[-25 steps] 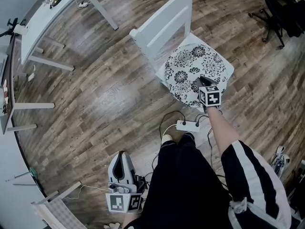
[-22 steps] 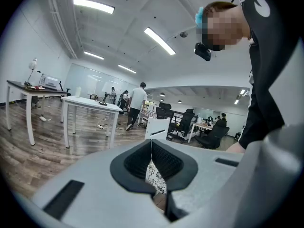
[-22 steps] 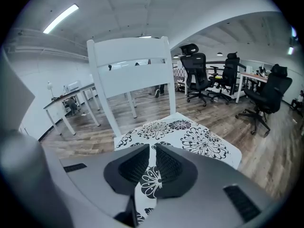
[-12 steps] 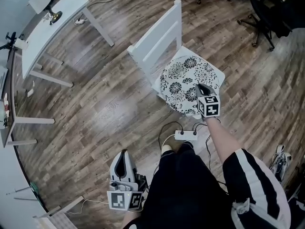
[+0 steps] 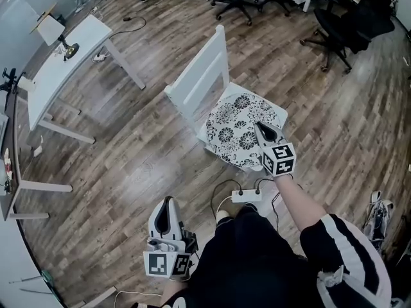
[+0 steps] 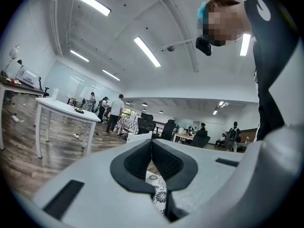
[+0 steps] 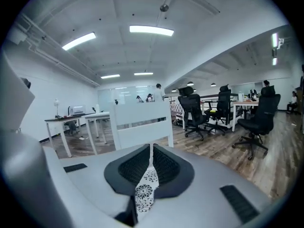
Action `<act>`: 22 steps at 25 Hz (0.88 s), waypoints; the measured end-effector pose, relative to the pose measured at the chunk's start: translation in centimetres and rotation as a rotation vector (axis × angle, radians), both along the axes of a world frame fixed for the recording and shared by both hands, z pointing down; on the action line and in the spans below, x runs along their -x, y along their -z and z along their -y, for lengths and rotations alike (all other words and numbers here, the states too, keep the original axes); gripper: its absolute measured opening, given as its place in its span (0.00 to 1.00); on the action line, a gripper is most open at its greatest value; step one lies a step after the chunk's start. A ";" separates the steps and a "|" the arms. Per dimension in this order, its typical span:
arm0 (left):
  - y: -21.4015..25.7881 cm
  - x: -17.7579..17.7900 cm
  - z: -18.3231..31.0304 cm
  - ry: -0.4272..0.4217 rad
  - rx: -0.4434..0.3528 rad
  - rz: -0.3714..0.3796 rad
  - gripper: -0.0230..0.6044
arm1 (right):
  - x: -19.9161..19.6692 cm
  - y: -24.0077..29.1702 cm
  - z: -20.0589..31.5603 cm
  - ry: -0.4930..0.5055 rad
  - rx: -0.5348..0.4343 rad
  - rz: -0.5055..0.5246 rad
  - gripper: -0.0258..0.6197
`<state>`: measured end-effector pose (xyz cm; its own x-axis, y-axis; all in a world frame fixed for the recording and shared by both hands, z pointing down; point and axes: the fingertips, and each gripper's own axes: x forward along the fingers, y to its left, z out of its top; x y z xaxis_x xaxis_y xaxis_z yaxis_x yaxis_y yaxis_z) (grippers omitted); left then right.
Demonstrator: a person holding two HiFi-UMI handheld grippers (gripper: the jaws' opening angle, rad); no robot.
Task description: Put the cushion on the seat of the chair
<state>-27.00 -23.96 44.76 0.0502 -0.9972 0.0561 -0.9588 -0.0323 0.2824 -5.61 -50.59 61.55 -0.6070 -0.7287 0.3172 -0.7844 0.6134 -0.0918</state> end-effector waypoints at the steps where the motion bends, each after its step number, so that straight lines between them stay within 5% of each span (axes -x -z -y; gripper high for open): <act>1: 0.4 0.0 0.4 -0.011 -0.011 0.000 0.05 | 0.1 1.5 -0.4 0.002 -0.026 0.017 0.09; 10: 2.6 -2.3 2.6 -0.133 -0.097 0.004 0.05 | 0.7 12.4 -5.6 0.048 -0.222 0.139 0.09; 22: 4.6 -4.7 3.5 -0.239 -0.167 0.007 0.05 | -0.1 20.6 -10.5 0.042 -0.343 0.220 0.09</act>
<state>-22.33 -27.50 40.19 0.2852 -0.9525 -0.1067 -0.9203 -0.3032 0.2471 -5.49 -40.14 40.94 -0.6648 -0.7427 -0.0803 -0.7424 0.6687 -0.0393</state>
